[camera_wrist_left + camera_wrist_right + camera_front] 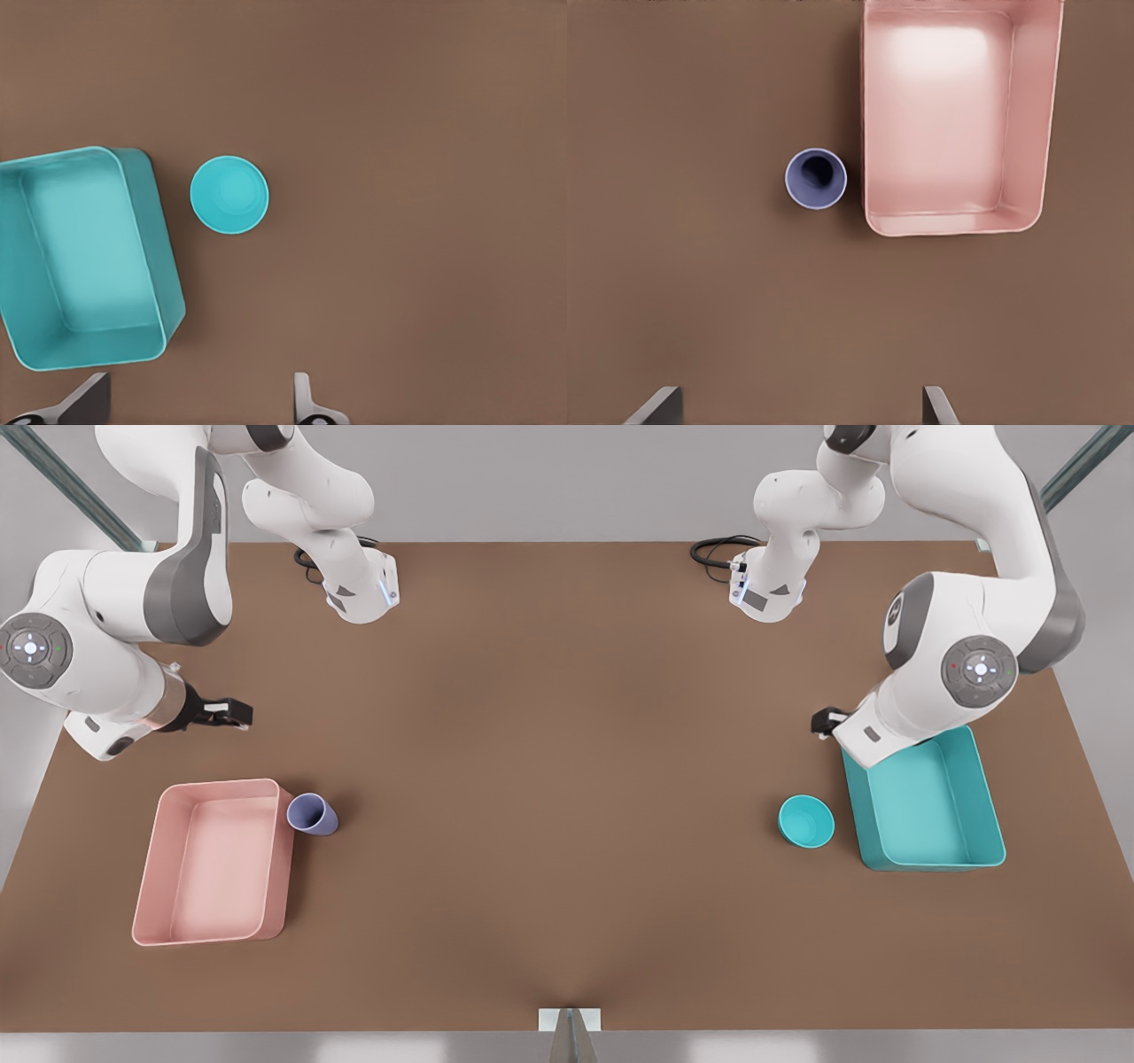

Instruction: Put the bowls and cups in different boxes

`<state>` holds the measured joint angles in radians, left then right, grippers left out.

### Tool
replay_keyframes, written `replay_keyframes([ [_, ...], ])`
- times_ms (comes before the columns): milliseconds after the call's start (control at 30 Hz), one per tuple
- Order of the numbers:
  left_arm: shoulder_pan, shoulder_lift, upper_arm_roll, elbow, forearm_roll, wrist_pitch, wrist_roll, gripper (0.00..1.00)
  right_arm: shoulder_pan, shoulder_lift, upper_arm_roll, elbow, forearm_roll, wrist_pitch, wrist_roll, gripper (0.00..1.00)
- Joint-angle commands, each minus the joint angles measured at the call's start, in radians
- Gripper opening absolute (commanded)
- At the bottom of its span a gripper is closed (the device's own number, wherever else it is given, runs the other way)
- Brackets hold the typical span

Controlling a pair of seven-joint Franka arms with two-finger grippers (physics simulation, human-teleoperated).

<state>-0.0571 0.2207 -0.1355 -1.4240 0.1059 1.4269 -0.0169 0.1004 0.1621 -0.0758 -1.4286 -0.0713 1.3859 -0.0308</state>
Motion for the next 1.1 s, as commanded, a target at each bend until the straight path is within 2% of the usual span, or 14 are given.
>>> replay_keyframes([
  [0,0.002,0.003,0.000,-0.001,0.001,0.026,-0.009,1.00,-0.001,-0.001,-0.002,0.000,0.013,0.018,-0.018,1.00],
  [100,-0.003,0.031,0.000,-0.001,0.003,0.064,-0.014,1.00,0.034,0.030,0.004,-0.009,0.019,0.013,-0.017,1.00],
  [200,-0.050,0.311,0.016,-0.003,0.023,0.449,-0.011,1.00,0.071,0.142,0.004,-0.061,0.038,0.182,-0.017,1.00],
  [300,-0.056,0.348,0.070,-0.248,0.075,0.836,-0.012,1.00,0.052,0.168,0.004,-0.208,0.039,0.443,-0.024,1.00],
  [500,-0.064,0.350,0.088,-0.409,0.097,0.912,-0.012,1.00,0.030,0.234,0.004,-0.320,0.076,0.619,-0.028,1.00],
  [700,-0.064,0.368,0.119,-0.432,0.104,0.912,-0.020,1.00,0.027,0.298,0.002,-0.346,0.096,0.668,-0.028,1.00],
  [733,-0.064,0.370,0.128,-0.435,0.130,0.912,-0.021,0.94,0.027,0.301,0.002,-0.352,0.096,0.667,-0.029,1.00],
  [767,-0.064,0.370,0.134,-0.435,0.138,0.912,-0.021,0.78,0.027,0.306,0.002,-0.355,0.094,0.668,-0.028,1.00],
  [800,-0.067,0.375,0.134,-0.435,0.147,0.914,-0.035,0.69,0.027,0.307,0.002,-0.360,0.096,0.667,-0.029,1.00],
  [900,-0.079,0.375,0.134,-0.437,0.278,0.914,-0.166,0.65,0.018,0.309,0.001,-0.397,0.094,0.683,-0.028,1.00],
  [933,-0.079,0.375,0.134,-0.437,0.276,0.914,-0.169,0.48,0.018,0.307,0.002,-0.409,0.096,0.690,-0.028,1.00],
  [967,-0.079,0.375,0.134,-0.435,0.273,0.914,-0.176,0.38,0.018,0.307,0.001,-0.409,0.094,0.690,-0.029,1.00],
  [1033,-0.081,0.376,0.132,-0.435,0.270,0.914,-0.225,0.22,0.018,0.318,0.001,-0.408,0.094,0.690,-0.028,1.00],
  [1067,-0.083,0.376,0.132,-0.435,0.270,0.912,-0.224,0.21,0.018,0.324,0.001,-0.408,0.094,0.691,-0.028,1.00],
])
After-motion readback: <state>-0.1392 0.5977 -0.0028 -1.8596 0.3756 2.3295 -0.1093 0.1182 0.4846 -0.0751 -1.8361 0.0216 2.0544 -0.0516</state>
